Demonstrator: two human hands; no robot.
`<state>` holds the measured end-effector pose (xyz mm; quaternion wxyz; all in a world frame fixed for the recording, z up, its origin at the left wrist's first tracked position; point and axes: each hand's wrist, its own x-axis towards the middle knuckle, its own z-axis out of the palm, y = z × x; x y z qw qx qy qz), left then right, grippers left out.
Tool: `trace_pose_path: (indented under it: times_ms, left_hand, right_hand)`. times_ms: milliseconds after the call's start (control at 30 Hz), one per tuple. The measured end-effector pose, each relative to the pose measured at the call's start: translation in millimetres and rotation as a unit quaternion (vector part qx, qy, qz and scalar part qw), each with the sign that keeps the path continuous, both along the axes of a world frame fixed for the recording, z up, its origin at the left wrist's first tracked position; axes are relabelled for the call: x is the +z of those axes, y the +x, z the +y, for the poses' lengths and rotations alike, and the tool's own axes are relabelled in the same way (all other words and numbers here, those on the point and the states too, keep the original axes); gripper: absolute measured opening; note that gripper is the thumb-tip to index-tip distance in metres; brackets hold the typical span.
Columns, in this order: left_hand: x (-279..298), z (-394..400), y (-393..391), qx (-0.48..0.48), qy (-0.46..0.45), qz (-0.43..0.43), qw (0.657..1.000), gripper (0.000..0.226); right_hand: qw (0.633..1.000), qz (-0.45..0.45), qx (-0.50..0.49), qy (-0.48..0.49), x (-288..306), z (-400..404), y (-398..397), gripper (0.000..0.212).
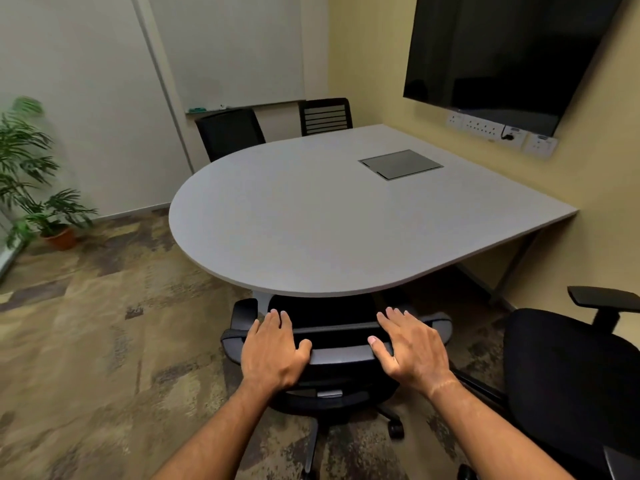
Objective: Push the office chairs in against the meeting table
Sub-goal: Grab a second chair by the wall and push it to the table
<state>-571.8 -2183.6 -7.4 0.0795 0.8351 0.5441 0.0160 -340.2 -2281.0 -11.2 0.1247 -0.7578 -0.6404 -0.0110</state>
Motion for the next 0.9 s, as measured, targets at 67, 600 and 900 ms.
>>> trace_pose_path:
  times_ms: [67, 600, 900]
  left_hand:
    - [1, 11, 1, -0.001, 0.002, 0.006, 1.000, 0.078]
    - [4, 69, 0, -0.046, 0.034, -0.002, 0.998, 0.077]
    - [-1, 74, 20, -0.050, 0.005, 0.000, 0.999, 0.081]
  right_hand:
    - [1.000, -0.005, -0.001, 0.007, 1, 10, 0, 0.067]
    - [0.999, -0.009, -0.031, -0.010, 5, 50, -10, 0.072]
    - [0.998, -0.029, -0.048, -0.031, 4, 55, 10, 0.079]
